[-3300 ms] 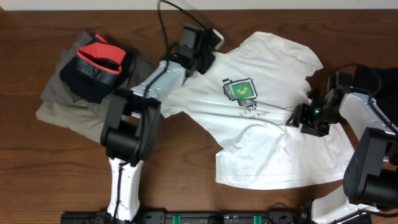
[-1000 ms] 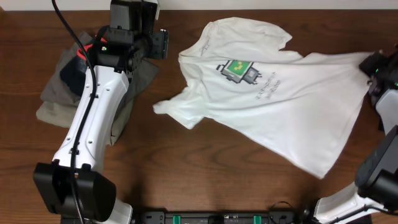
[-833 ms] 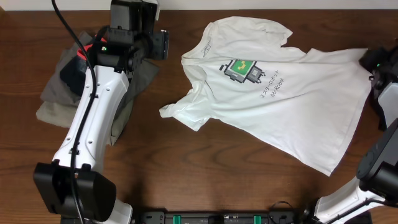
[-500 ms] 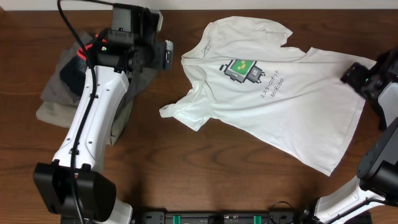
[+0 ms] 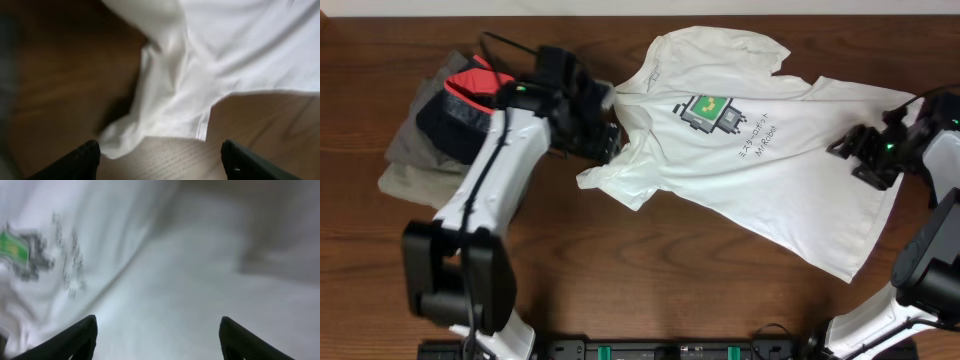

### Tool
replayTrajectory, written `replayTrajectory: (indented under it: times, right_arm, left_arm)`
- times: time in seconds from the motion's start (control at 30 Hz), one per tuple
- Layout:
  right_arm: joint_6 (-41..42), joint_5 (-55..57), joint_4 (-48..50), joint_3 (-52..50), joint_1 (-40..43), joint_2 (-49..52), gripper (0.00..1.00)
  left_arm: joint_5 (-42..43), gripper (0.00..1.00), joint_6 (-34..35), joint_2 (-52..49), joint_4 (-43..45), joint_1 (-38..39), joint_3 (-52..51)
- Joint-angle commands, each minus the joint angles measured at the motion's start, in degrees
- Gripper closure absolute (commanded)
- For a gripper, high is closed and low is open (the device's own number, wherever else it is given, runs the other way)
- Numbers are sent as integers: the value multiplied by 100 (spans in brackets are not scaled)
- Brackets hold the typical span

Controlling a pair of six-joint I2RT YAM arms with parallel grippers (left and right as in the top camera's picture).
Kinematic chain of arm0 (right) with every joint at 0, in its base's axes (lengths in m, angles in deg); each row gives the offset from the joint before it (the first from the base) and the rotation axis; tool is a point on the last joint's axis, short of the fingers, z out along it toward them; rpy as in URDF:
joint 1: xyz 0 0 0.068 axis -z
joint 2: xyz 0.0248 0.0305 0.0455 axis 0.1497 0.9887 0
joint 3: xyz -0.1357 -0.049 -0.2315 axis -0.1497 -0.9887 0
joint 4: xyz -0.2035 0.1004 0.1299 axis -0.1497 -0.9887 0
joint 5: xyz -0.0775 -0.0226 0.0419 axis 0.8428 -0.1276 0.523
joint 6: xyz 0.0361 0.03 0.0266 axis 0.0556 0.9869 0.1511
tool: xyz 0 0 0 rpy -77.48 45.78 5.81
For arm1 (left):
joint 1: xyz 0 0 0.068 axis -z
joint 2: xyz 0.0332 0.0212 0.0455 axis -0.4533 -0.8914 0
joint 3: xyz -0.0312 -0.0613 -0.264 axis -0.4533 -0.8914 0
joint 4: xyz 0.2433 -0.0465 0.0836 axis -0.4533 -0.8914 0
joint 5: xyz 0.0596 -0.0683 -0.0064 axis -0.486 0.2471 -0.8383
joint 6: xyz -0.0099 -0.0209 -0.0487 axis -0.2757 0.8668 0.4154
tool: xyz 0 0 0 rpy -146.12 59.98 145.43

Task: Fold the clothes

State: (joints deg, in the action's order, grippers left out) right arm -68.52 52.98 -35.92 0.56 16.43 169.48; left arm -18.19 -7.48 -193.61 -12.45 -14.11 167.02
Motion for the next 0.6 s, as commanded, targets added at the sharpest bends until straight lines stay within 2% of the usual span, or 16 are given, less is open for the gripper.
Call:
replayTrajectory:
  times: [0.0, 0.3, 0.57]
  right_arm:
    - [-310, -291, -413, 59, -177, -11, 27]
    - [-398, 1346, -1902, 35, -522, -9, 26]
    - [-702, 1316, -1965, -562, -581, -11, 27]
  left_arm:
    - [31, 23, -295, -337, -153, 26, -68]
    - [26, 22, -297, -223, -136, 20, -17]
    - [-216, 22, -295, 17, -136, 4, -4]
